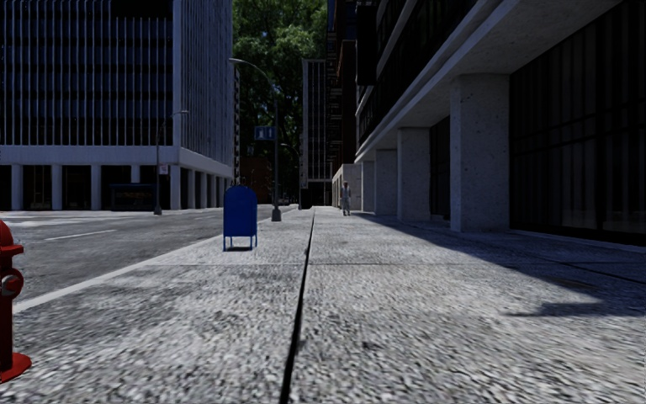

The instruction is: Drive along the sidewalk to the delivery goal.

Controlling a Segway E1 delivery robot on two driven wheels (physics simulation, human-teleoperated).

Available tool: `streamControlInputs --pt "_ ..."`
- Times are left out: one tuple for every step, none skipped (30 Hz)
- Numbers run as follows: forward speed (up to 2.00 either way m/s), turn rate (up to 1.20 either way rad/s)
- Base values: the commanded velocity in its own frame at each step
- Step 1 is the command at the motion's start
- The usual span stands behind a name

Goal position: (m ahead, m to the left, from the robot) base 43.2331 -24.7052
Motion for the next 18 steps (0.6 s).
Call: streamControlInputs --pt "2.00 0.00" --pt "2.00 0.00" --pt "2.00 0.00" --pt "2.00 0.00" --pt "2.00 0.00" --pt "2.00 0.00" --pt "2.00 0.00" --pt "2.00 0.00" --pt "2.00 0.00" --pt "2.00 0.00" --pt "2.00 0.00" --pt "2.00 0.00" --pt "2.00 0.00" --pt "2.00 0.00" --pt "2.00 0.00" --pt "2.00 0.00" --pt "2.00 0.00" --pt "2.00 0.00"
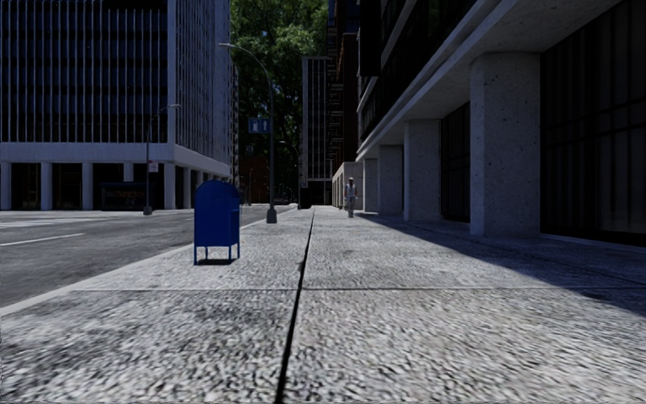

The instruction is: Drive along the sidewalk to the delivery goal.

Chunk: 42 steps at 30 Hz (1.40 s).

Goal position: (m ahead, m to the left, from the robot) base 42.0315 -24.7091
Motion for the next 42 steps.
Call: streamControlInputs --pt "2.00 0.00" --pt "2.00 0.00" --pt "2.00 0.00" --pt "2.00 0.00" --pt "2.00 0.00" --pt "2.00 0.00" --pt "2.00 0.00" --pt "2.00 0.00" --pt "2.00 0.00" --pt "2.00 0.00" --pt "2.00 0.00" --pt "2.00 0.00" --pt "2.00 0.00" --pt "2.00 0.00" --pt "2.00 0.00" --pt "2.00 0.00" --pt "2.00 0.00" --pt "2.00 0.00" --pt "2.00 0.00" --pt "2.00 0.00" --pt "2.00 0.00" --pt "2.00 0.00" --pt "2.00 0.00" --pt "2.00 0.00" --pt "2.00 0.00" --pt "2.00 0.00" --pt "2.00 0.00" --pt "2.00 0.00" --pt "2.00 0.00" --pt "2.00 0.00" --pt "2.00 0.00" --pt "2.00 0.00" --pt "2.00 0.00" --pt "2.00 0.00" --pt "2.00 0.00" --pt "2.00 0.00" --pt "2.00 0.00" --pt "2.00 0.00" --pt "2.00 0.00" --pt "2.00 0.00" --pt "2.00 0.00" --pt "2.00 0.00"
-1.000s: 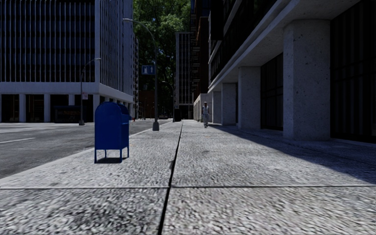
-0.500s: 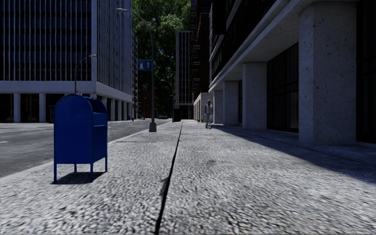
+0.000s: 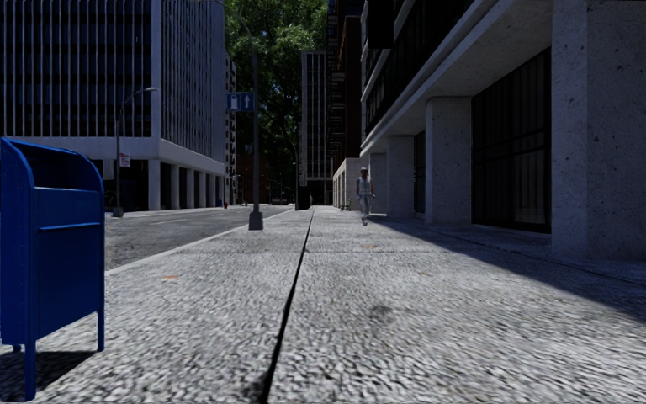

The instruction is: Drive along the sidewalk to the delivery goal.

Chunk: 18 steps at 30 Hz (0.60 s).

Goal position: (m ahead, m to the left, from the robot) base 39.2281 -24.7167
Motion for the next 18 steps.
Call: streamControlInputs --pt "2.00 0.00" --pt "2.00 0.00" --pt "2.00 0.00" --pt "2.00 0.00" --pt "2.00 0.00" --pt "2.00 0.00" --pt "2.00 0.00" --pt "2.00 0.00" --pt "2.00 0.00" --pt "2.00 0.00" --pt "2.00 0.00" --pt "2.00 0.00" --pt "2.00 0.00" --pt "2.00 0.00" --pt "2.00 0.00" --pt "2.00 0.00" --pt "2.00 0.00" --pt "2.00 0.00"
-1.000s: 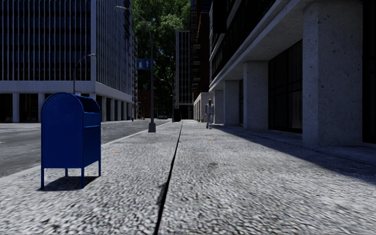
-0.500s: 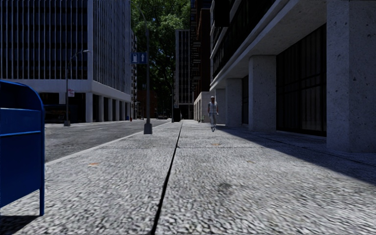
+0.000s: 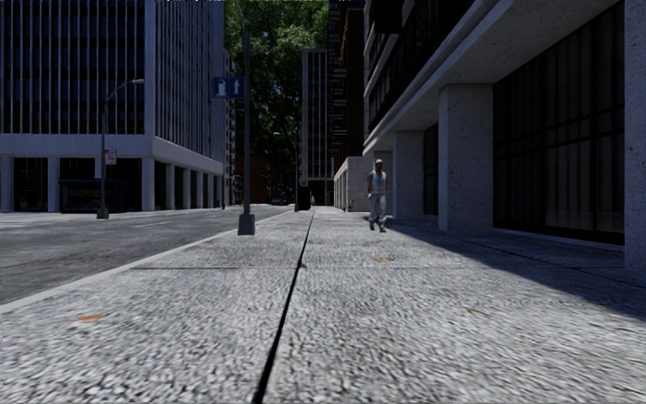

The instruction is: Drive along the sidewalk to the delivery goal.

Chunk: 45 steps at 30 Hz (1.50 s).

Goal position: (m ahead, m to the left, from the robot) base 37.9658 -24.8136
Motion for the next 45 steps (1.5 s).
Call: streamControlInputs --pt "2.00 0.00" --pt "2.00 0.00" --pt "2.00 0.00" --pt "2.00 0.00" --pt "2.00 0.00" --pt "2.00 0.00" --pt "2.00 0.00" --pt "2.00 0.00" --pt "2.00 0.00" --pt "2.00 0.00" --pt "2.00 0.00" --pt "2.00 0.00" --pt "2.00 0.00" --pt "2.00 0.00" --pt "2.00 0.00" --pt "2.00 0.00" --pt "2.00 0.00" --pt "2.00 0.00" --pt "2.00 0.00" --pt "2.00 0.00" --pt "2.00 0.00" --pt "2.00 0.00" --pt "2.00 0.00" --pt "2.00 0.00" --pt "2.00 0.00" --pt "2.00 0.00" --pt "2.00 0.00" --pt "2.00 0.00" --pt "2.00 0.00" --pt "2.00 0.00" --pt "2.00 0.00" --pt "2.00 0.00" --pt "2.00 0.00" --pt "2.00 0.00" --pt "2.00 0.00" --pt "2.00 0.00" --pt "2.00 0.00" --pt "2.00 0.00" --pt "2.00 0.00" --pt "2.00 0.00" --pt "2.00 0.00" --pt "2.00 0.00" --pt "2.00 0.00" --pt "2.00 0.00" --pt "2.00 0.00"
